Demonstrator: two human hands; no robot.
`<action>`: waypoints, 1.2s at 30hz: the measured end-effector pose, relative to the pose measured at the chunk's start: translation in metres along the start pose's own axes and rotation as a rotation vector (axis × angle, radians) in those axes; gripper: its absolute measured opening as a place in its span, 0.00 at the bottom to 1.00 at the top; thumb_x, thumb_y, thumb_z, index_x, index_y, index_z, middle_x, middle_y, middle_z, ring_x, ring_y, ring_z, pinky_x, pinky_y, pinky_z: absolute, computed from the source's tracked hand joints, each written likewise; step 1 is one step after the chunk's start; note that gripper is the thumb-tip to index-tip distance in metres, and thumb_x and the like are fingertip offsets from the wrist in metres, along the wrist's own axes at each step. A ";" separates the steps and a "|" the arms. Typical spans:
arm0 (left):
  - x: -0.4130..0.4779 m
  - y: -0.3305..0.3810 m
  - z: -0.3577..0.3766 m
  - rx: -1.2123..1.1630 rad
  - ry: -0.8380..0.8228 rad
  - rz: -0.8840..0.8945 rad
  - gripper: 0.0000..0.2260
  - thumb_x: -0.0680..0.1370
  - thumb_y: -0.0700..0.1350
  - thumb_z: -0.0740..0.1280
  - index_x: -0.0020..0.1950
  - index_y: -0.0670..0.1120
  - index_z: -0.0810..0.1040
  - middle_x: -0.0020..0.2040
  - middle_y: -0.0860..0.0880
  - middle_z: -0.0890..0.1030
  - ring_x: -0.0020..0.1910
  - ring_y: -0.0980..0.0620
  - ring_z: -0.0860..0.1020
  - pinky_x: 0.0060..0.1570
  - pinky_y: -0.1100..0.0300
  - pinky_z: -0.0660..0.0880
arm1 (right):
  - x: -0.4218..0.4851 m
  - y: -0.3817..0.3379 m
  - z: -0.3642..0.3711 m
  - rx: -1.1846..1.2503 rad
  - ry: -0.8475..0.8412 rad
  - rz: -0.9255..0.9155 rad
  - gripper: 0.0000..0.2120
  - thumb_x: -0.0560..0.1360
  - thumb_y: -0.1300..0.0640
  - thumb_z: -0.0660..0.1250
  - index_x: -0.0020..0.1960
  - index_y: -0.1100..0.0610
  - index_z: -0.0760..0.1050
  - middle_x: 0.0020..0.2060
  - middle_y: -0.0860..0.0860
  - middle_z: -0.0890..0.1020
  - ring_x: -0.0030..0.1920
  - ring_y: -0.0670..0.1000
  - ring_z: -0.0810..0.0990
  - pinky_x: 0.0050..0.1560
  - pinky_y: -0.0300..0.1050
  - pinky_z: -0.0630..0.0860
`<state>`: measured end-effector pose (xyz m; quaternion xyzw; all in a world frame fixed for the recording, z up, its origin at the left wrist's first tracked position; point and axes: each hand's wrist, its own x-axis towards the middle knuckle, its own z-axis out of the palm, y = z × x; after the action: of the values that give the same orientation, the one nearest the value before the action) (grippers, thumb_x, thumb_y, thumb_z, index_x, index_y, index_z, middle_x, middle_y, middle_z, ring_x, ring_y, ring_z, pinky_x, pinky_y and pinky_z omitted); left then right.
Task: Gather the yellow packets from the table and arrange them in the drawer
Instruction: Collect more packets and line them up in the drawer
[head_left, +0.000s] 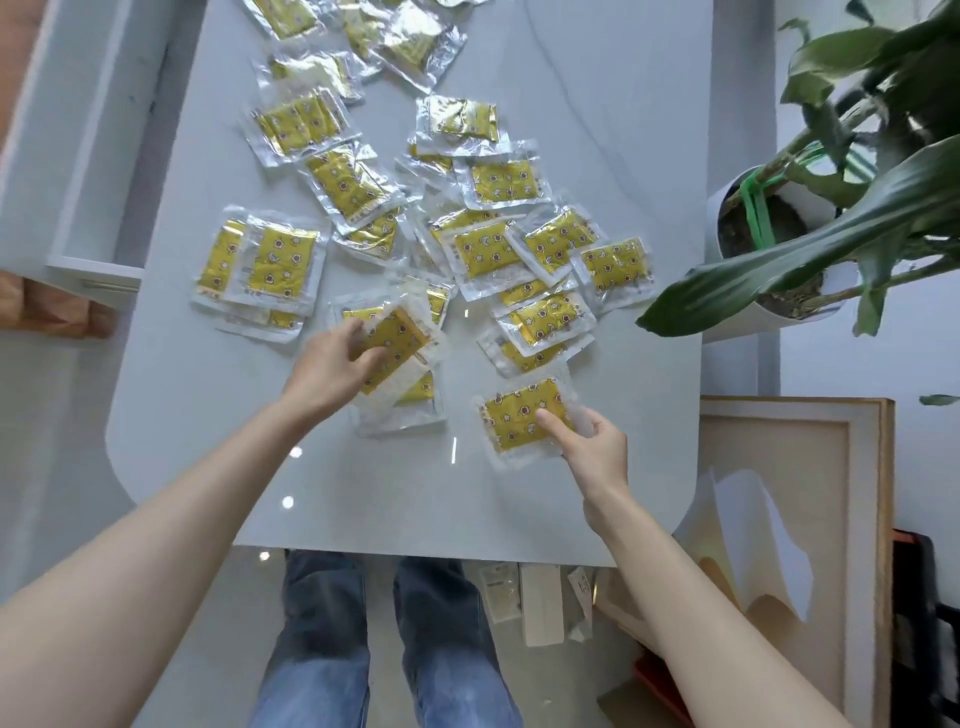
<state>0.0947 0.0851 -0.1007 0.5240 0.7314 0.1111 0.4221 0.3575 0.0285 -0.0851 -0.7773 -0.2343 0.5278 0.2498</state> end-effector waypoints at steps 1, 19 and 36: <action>0.010 -0.002 -0.008 0.082 -0.030 0.022 0.07 0.77 0.45 0.66 0.49 0.41 0.74 0.52 0.40 0.80 0.51 0.42 0.77 0.47 0.53 0.71 | 0.000 -0.006 0.003 0.041 -0.004 0.004 0.14 0.70 0.55 0.75 0.54 0.58 0.81 0.47 0.49 0.84 0.45 0.43 0.80 0.45 0.36 0.76; 0.066 -0.002 -0.010 0.553 -0.109 0.243 0.24 0.68 0.53 0.74 0.59 0.44 0.73 0.60 0.45 0.69 0.58 0.45 0.70 0.56 0.53 0.69 | 0.023 -0.042 0.053 0.516 -0.142 0.185 0.07 0.72 0.64 0.73 0.49 0.58 0.80 0.38 0.50 0.86 0.38 0.45 0.85 0.35 0.38 0.80; 0.047 0.008 -0.021 0.126 -0.149 0.110 0.21 0.70 0.49 0.74 0.59 0.45 0.71 0.51 0.47 0.76 0.48 0.48 0.75 0.47 0.54 0.74 | 0.015 -0.041 0.053 0.669 -0.219 0.240 0.17 0.75 0.63 0.68 0.64 0.63 0.75 0.51 0.57 0.84 0.47 0.53 0.84 0.50 0.56 0.81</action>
<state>0.0804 0.1347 -0.1066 0.5955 0.6737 0.0486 0.4349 0.3086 0.0769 -0.0861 -0.6136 0.0185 0.6807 0.3999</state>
